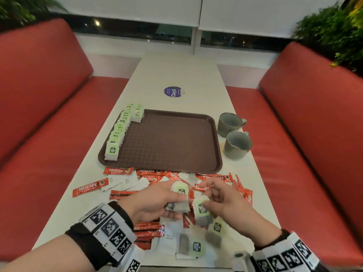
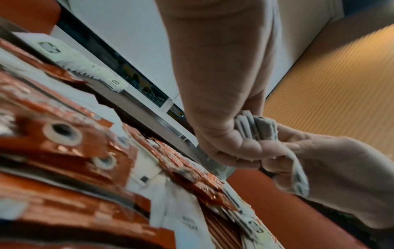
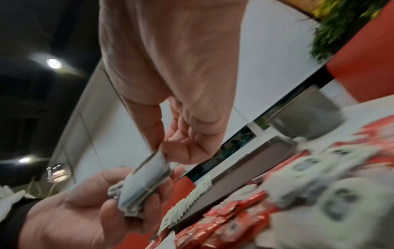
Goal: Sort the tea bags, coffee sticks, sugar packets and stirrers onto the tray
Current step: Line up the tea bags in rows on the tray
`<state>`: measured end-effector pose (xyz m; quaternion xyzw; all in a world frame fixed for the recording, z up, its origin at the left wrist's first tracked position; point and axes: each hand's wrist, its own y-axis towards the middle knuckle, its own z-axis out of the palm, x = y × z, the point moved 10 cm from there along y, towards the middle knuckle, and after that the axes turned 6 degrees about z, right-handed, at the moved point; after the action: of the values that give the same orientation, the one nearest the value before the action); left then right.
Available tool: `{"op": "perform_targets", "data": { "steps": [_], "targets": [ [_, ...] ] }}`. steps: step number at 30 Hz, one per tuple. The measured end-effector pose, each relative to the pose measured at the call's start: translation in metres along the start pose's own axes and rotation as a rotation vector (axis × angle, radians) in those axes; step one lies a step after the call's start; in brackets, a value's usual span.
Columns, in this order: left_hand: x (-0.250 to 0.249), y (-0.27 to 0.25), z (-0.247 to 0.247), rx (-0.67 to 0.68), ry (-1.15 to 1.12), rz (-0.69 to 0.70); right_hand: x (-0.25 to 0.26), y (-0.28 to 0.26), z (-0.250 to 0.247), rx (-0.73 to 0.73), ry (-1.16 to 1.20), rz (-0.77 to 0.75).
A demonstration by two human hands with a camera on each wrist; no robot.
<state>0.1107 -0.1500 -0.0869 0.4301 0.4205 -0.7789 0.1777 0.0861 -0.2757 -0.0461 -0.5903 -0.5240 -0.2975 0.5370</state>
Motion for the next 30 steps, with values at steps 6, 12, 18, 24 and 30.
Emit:
{"op": "perform_targets", "data": {
  "steps": [6, 12, 18, 24, 30],
  "targets": [
    [-0.017, -0.025, -0.044, -0.045, -0.21, 0.087, 0.041, 0.059, 0.047, -0.103, -0.056, -0.045],
    [-0.035, -0.041, -0.108, -0.229, -0.211, 0.199, 0.058, 0.094, 0.088, -0.089, 0.021, 0.034],
    [-0.05, -0.044, -0.151, -0.336, -0.167, 0.257, 0.077, 0.12, 0.11, -0.035, -0.148, 0.064],
    [-0.054, -0.048, -0.194, -0.36, -0.248, 0.248, 0.106, 0.148, 0.119, 0.087, -0.331, 0.106],
    [-0.028, -0.053, -0.232, -0.36, -0.445, 0.173, 0.123, 0.257, 0.076, -0.226, -0.141, 0.126]
  ]
}}
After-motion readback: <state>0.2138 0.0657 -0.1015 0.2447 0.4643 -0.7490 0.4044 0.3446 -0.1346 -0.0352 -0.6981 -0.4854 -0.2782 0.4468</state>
